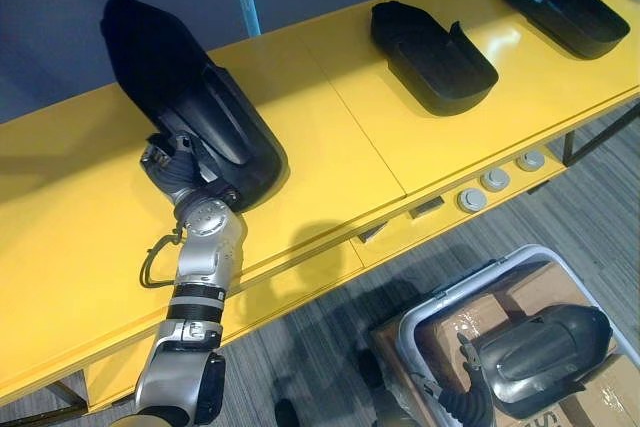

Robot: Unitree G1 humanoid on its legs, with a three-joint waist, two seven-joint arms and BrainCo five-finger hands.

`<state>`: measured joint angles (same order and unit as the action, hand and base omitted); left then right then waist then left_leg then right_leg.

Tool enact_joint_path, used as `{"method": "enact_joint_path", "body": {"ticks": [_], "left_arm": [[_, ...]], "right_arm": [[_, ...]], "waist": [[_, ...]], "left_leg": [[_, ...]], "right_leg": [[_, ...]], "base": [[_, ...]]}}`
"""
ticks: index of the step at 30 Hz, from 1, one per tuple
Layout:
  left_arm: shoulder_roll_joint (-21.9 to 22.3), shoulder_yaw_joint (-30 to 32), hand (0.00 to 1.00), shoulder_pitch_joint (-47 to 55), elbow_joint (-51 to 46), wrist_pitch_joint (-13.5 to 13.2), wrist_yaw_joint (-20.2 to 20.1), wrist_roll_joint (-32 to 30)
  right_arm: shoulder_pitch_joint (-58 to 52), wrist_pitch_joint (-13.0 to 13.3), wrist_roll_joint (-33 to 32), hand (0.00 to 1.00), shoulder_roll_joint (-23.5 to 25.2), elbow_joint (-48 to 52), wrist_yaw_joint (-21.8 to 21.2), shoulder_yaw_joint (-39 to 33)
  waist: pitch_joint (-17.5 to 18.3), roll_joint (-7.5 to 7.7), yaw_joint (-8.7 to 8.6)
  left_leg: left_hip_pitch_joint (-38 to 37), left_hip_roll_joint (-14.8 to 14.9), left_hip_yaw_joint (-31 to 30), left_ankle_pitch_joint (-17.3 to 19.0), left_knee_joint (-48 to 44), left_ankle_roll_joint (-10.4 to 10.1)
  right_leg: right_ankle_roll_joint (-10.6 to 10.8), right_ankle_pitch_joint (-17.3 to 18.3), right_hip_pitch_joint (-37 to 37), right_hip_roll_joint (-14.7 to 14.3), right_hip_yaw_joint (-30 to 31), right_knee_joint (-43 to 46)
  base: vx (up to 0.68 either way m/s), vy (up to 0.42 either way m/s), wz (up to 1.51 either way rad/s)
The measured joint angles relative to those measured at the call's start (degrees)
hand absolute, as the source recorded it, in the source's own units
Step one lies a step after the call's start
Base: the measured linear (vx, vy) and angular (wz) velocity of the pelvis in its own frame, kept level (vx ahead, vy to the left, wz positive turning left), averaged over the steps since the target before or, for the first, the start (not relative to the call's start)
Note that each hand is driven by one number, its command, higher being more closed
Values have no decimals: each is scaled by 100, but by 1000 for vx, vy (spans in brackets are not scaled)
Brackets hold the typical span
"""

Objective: Walk over and take plastic housings, then place them on the shelf

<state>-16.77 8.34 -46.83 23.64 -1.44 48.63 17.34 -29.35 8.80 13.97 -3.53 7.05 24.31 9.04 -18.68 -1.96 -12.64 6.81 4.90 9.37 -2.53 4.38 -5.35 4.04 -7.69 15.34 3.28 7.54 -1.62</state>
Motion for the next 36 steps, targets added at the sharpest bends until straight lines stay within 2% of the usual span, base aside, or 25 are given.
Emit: {"method": "enact_joint_path", "body": {"ticks": [4,11,23,30,32,36], "left_arm": [[-59,3,0,16,17,21,-68,-63],[-624,-185,0,11,323,81,-421,-59],[-1485,-1301,0,-311,687,64,-1536,-64],[-1694,-1693,0,-536,692,-29,-1776,-55],[-1705,-1693,0,-579,651,-138,-1783,-55],[-1734,-1696,0,-664,176,-238,-1763,-86]], "right_arm": [[46,5,-11,0,0,-142,0,2],[50,33,-15,0,0,-142,-5,6],[50,121,-39,0,2,-142,-110,5],[51,129,-40,0,2,-159,-197,0],[51,131,-41,0,2,-193,-218,-1],[56,147,-42,0,3,-260,-266,-3]], "waist": [[-19,4,100],[-23,9,109],[-22,8,125],[-21,6,125],[-21,5,123],[-18,2,126]], "left_leg": [[0,1,-4,1,-4,-1],[-1,3,-26,1,-3,-1],[-4,5,-29,0,-29,-1],[-22,5,-40,-1,-42,-1],[-44,3,-42,-1,-42,-1],[-78,2,-77,-2,-55,-1]], "right_leg": [[-1,1,-7,-7,-5,-2],[-5,-3,-46,0,-23,-51],[-26,-19,-60,9,-26,-53],[-31,-23,-88,12,-37,-52],[-31,-23,-109,14,-40,-52],[-32,-22,-163,21,-65,-52]], "base": [[11,38,0],[29,49,2],[12,20,0],[0,0,0],[0,0,0],[12,37,4]]}}
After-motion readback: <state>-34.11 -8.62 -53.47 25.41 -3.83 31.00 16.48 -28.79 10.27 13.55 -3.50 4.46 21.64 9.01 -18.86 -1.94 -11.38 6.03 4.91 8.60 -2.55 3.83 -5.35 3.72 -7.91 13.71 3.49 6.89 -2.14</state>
